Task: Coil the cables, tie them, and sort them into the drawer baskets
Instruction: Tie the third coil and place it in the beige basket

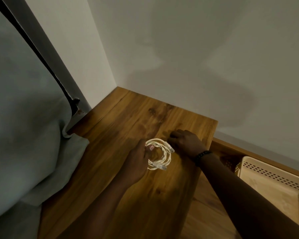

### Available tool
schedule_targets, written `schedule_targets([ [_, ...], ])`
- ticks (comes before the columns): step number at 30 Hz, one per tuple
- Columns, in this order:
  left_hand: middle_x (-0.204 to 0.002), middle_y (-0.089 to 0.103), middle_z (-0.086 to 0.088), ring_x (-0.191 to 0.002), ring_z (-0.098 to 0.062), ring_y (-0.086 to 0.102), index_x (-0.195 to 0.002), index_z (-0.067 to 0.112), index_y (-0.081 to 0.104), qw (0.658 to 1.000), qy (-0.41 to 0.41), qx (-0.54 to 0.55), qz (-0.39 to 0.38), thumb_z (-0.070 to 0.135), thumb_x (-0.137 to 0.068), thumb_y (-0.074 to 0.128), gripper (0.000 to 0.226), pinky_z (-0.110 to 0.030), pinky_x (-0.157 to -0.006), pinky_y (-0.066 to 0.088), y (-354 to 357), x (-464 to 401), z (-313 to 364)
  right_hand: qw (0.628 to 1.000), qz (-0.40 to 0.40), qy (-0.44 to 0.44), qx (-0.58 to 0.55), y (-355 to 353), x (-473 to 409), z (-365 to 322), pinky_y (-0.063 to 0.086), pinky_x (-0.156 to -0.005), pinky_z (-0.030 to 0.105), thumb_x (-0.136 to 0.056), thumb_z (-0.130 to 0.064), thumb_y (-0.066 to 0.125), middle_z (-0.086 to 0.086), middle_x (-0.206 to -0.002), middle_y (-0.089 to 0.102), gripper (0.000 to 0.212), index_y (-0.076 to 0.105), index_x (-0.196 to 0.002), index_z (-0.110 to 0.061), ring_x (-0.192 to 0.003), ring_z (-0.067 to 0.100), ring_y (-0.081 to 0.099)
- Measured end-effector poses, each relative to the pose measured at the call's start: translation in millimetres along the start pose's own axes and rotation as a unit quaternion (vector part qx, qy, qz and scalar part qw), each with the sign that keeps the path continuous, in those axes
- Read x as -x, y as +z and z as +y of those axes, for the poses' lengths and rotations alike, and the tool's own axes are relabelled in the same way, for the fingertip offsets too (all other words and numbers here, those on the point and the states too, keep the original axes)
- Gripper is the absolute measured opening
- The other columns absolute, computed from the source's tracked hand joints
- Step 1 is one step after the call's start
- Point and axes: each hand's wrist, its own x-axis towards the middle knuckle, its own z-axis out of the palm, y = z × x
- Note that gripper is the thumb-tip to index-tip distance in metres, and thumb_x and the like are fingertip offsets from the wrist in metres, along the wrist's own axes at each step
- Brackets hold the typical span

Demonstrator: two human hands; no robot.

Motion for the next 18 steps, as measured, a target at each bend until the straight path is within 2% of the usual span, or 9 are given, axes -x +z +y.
schedule_targets([
  [3,-0.090,0.064,0.003,-0.076,-0.005,0.060,-0.109,0.010,0.051,1.000,0.004,-0.004,0.006,0.031,-0.102,0.040,0.025,-0.006,-0.055,0.040,-4,4,-1,0.997,0.009,0.058,0.040,7,1,-5,0.047,-0.088,0.044,-0.083,-0.025,0.070,0.007,-0.119,0.062,0.029,0.066,-0.111,-0.018,-0.109,0.028,0.058],
  [5,-0.089,0.065,0.002,-0.075,-0.007,0.061,-0.108,0.011,0.052,1.000,0.011,-0.004,0.016,0.032,-0.102,0.040,0.025,-0.011,-0.055,0.042,-7,4,-2,0.979,0.040,0.186,-0.068,1,3,-14,0.039,-0.097,0.044,-0.093,-0.023,0.057,0.004,-0.118,0.061,0.022,0.059,-0.115,-0.019,-0.111,0.023,0.055],
  [6,-0.089,0.065,0.002,-0.077,-0.009,0.062,-0.108,0.011,0.052,1.000,0.013,-0.007,0.028,0.032,-0.101,0.041,0.025,-0.015,-0.058,0.044,-8,4,-2,0.945,0.082,0.268,-0.167,-7,4,-23,0.043,-0.092,0.041,-0.098,-0.020,0.050,0.002,-0.107,0.063,0.016,0.056,-0.112,-0.018,-0.100,0.020,0.058],
  [8,-0.092,0.064,0.006,-0.080,-0.005,0.061,-0.109,0.010,0.053,0.998,0.023,-0.013,0.063,0.028,-0.101,0.043,0.021,-0.011,-0.060,0.044,-8,3,-2,0.821,0.203,0.408,-0.346,-30,3,-43,0.051,-0.068,0.033,-0.101,-0.020,0.044,-0.003,-0.084,0.064,0.010,0.053,-0.104,-0.016,-0.073,0.013,0.062],
  [9,-0.093,0.062,0.006,-0.082,-0.005,0.061,-0.110,0.010,0.054,0.996,0.032,-0.019,0.085,0.025,-0.101,0.045,0.019,-0.009,-0.061,0.044,-8,2,-1,0.769,0.263,0.443,-0.379,-45,3,-57,0.050,-0.058,0.027,-0.101,-0.021,0.046,-0.005,-0.078,0.063,0.009,0.053,-0.102,-0.015,-0.064,0.010,0.061],
  [11,-0.097,0.061,0.003,-0.086,-0.009,0.059,-0.113,0.008,0.055,0.991,0.045,-0.039,0.120,0.020,-0.100,0.048,0.019,-0.006,-0.063,0.042,-7,1,1,0.698,0.327,0.464,-0.438,-75,9,-89,0.047,-0.050,0.018,-0.099,-0.019,0.051,-0.004,-0.075,0.064,0.009,0.057,-0.097,-0.013,-0.058,0.006,0.057],
  [13,-0.107,0.063,-0.005,-0.095,-0.013,0.059,-0.119,0.007,0.053,0.987,0.050,-0.061,0.138,0.018,-0.099,0.049,0.023,-0.009,-0.069,0.043,-7,4,6,0.672,0.315,0.461,-0.486,-101,17,-125,0.047,-0.048,0.016,-0.094,-0.013,0.055,0.000,-0.076,0.066,0.008,0.062,-0.092,-0.015,-0.057,0.009,0.057],
  [15,-0.121,0.062,-0.010,-0.108,-0.021,0.059,-0.128,0.010,0.049,0.983,0.057,-0.094,0.147,0.021,-0.099,0.049,0.031,-0.024,-0.076,0.052,-8,9,14,0.654,0.268,0.478,-0.522,-116,21,-153,0.046,-0.046,0.014,-0.091,-0.013,0.058,0.001,-0.073,0.069,0.009,0.065,-0.087,-0.016,-0.053,0.012,0.059],
  [18,-0.120,0.061,-0.009,-0.104,-0.015,0.055,-0.125,0.011,0.050,0.973,0.082,-0.124,0.176,0.021,-0.098,0.051,0.029,-0.025,-0.074,0.049,-8,24,33,0.621,0.241,0.520,-0.534,-126,18,-176,0.049,-0.048,0.019,-0.090,-0.014,0.060,-0.002,-0.070,0.072,0.009,0.068,-0.085,-0.016,-0.049,0.012,0.063],
])
